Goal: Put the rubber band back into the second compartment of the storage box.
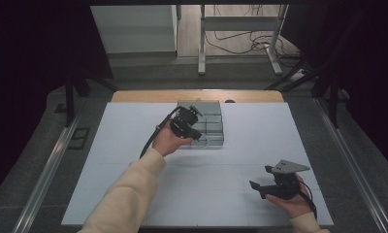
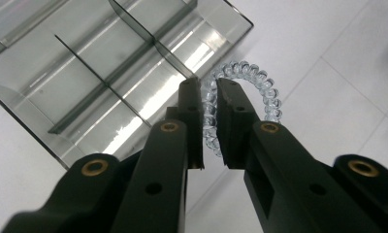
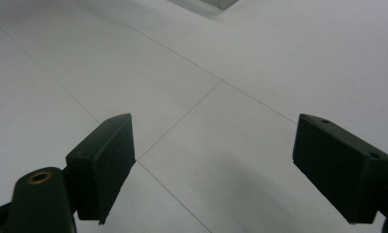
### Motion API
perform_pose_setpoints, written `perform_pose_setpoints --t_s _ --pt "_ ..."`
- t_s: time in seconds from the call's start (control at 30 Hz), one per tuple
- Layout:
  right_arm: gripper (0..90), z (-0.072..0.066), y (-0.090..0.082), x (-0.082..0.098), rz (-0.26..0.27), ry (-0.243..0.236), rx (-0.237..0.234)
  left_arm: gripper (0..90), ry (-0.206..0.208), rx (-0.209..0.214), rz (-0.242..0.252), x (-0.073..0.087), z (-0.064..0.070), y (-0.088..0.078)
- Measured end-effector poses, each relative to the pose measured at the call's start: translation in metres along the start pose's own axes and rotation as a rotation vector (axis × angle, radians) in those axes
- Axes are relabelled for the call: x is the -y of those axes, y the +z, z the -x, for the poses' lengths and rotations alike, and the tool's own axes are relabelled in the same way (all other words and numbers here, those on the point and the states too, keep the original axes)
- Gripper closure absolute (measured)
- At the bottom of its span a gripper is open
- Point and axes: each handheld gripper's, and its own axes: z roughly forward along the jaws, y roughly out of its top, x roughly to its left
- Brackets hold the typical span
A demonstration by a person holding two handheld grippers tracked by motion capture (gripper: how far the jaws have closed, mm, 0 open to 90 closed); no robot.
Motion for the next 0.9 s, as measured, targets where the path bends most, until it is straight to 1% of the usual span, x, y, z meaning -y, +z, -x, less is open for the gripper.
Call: perform_pose_setpoints --t_s 0.17,0.27,0.33,0.4,0.63,0.67,0.73,0.8,0.9 --pt "15.8 0.000 0.000 0.001 0.000 0.002 0.002 81.5 -0.019 -0.003 0.007 -0.009 -0.007 0.004" --pt "15.8 0.000 0.000 0.001 -0.001 0.002 0.002 81.5 -0.029 -0.013 0.015 -0.014 -0.011 0.007" --pt "15.8 0.000 0.000 0.001 -0.002 0.001 0.002 81.5 -0.043 -0.017 0.016 -0.017 -0.015 0.009" --pt "15.8 0.000 0.000 0.001 -0.004 0.000 0.002 81.5 -0.047 -0.021 0.011 -0.020 -0.020 0.011" --pt "15.9 0.001 0.001 0.001 -0.010 -0.003 0.004 81.5 -0.093 -0.036 0.017 -0.029 -0.035 0.019" --pt "15.9 0.001 0.000 0.001 -0.011 -0.004 0.004 81.5 -0.093 -0.036 0.015 -0.030 -0.037 0.021" --pt "15.9 0.001 0.001 0.001 -0.010 -0.002 0.003 81.5 -0.106 -0.037 0.017 -0.033 -0.040 0.023" --pt "15.9 0.001 0.001 0.002 -0.011 -0.003 0.003 81.6 -0.115 -0.057 0.027 -0.035 -0.042 0.026" --pt "15.9 0.001 0.001 0.002 -0.014 -0.005 0.003 81.6 -0.138 -0.069 0.034 -0.039 -0.048 0.030"
